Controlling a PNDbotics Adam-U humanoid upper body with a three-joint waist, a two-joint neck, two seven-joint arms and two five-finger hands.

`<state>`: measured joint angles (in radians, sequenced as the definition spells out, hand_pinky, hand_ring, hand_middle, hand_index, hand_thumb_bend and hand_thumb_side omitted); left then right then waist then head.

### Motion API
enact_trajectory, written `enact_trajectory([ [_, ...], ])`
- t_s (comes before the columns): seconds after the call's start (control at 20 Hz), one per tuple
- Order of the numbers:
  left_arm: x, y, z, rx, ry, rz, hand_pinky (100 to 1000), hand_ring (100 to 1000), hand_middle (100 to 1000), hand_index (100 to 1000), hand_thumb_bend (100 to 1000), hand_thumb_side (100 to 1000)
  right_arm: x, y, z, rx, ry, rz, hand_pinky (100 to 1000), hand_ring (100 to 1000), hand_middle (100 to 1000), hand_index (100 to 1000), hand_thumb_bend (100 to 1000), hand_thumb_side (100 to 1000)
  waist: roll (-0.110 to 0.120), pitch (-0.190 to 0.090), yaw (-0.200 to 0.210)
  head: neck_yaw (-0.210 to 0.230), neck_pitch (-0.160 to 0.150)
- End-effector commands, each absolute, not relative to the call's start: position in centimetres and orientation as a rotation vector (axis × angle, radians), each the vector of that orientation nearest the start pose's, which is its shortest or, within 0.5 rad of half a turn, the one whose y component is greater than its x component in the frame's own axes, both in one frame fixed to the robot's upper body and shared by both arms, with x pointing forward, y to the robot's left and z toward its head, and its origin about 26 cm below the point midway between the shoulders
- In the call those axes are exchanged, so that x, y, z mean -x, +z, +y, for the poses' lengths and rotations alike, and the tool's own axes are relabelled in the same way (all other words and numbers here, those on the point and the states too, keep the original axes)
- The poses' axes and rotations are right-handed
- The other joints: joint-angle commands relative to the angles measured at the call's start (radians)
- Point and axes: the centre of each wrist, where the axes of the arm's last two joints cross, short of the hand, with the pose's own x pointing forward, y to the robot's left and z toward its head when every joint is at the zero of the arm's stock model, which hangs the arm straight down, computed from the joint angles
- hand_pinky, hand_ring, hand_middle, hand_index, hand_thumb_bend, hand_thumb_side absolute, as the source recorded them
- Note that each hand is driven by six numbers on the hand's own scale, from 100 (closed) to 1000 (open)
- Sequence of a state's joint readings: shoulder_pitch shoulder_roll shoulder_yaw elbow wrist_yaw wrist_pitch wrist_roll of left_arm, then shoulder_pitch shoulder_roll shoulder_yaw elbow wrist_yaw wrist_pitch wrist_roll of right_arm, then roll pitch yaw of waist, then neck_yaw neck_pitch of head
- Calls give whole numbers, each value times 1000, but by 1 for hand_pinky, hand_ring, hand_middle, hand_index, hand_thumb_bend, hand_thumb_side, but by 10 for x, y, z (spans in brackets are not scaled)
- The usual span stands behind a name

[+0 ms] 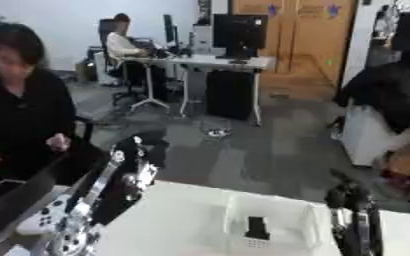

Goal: Pick up objects on the table and place them in the box.

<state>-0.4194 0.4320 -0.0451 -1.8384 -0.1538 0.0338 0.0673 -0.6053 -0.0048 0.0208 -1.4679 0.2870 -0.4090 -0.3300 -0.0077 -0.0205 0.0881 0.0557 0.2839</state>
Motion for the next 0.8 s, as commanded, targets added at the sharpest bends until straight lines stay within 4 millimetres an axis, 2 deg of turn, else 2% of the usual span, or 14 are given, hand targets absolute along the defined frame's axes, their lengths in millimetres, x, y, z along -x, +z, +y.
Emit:
enact_trajectory([
  [0.05,-332,219,272,-481,-511,-2223,371,577,684,856,160,875,-374,199,-160,80,11,-2632,100,125,274,622,539,1000,5,-12,-5,-88,-27],
  [0.15,-332,220,272,-481,-511,-2225,371,577,684,856,160,875,-361,215,-158,59,-1,-2697,100,136,274,603,552,1000,5,-11,-7,-195,-50],
  [0.2,-332,220,272,-481,-511,-2225,369,576,683,856,154,869,-355,222,-157,47,-14,-2728,100,146,272,592,558,1000,5,-10,-8,-262,-66],
  [0.3,-331,219,272,-482,-511,-2222,367,575,682,857,159,877,-344,233,-155,30,-46,-2777,100,155,274,585,568,1000,5,-5,-10,-359,-85],
  [0.4,-331,217,273,-485,-512,-2217,366,574,682,857,158,878,-336,241,-153,10,-65,-2807,100,159,275,584,569,1000,5,-1,-14,-418,-85],
  [0.55,-331,216,274,-491,-514,-2210,365,574,681,857,157,878,-328,246,-150,-29,-84,-2827,100,161,275,584,578,1000,5,3,-19,-448,-68],
  [0.8,-331,214,275,-490,-516,-2204,364,573,681,857,157,878,-320,252,-147,-74,-100,-2850,100,174,282,576,550,1000,6,3,-23,-440,-32],
])
